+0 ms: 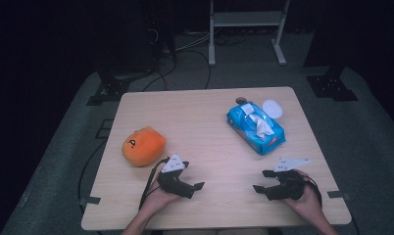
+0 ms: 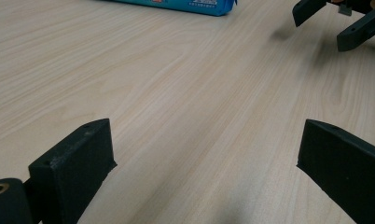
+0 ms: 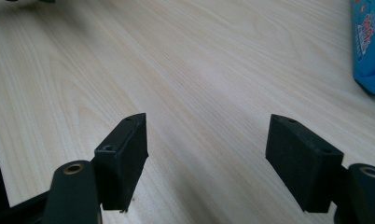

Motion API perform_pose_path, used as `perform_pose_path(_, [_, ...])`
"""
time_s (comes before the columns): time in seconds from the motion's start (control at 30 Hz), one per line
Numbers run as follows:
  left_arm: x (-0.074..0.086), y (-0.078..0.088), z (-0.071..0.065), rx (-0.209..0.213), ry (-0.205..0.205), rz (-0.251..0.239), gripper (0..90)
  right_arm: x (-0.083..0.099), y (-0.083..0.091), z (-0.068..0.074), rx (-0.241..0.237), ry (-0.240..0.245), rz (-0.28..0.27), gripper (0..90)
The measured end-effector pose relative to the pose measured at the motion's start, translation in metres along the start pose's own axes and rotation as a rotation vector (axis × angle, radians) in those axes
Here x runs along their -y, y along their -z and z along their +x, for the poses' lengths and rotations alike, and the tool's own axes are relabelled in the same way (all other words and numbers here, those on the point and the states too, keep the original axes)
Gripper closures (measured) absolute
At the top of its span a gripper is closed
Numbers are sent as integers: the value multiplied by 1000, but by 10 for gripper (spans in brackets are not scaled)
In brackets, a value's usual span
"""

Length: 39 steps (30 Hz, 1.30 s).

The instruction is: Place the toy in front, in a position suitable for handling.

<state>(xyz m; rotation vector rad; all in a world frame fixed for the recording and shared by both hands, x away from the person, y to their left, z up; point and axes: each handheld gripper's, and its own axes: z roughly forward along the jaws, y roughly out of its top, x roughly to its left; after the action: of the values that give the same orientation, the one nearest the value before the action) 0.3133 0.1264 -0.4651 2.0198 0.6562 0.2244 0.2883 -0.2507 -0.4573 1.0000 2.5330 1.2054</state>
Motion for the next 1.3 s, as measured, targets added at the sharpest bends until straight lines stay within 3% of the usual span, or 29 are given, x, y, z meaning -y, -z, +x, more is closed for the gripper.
perform_pose_path(0.27, [-5,7,4,-33,-12,-22,31,1,0,-4,-9,-17,-7,283])
perform_pose_path(0.4, [-11,17,6,-6,32,-61,31,0,-1,-3,-11,-7,-7,283])
perform_pose_path(0.5, [-17,24,6,-1,20,-79,31,-1,-1,-1,-10,2,-4,283])
perform_pose_path(0.53, [-24,32,8,-20,-19,-82,31,-1,-1,-1,-14,-1,-7,283])
perform_pose_path(0.57, [-26,36,10,-30,-31,-81,31,-1,-1,-1,-13,-5,-6,283])
perform_pose_path(0.77, [-36,58,26,-75,-46,-100,31,-1,-2,-3,-15,-15,-10,283])
perform_pose_path(0.87, [-40,76,41,-127,-64,-99,31,-1,-3,-5,-15,-25,-8,283])
perform_pose_path(0.97, [-39,82,48,-132,-49,-118,45,-1,-3,-5,-14,-23,-10,284])
perform_pose_path(1.07, [-37,93,62,-170,-25,-135,45,-1,-2,-4,-16,-26,-12,284])
perform_pose_path(1.3, [-37,113,84,-257,-46,-123,46,0,-1,-5,-20,-31,-16,284])
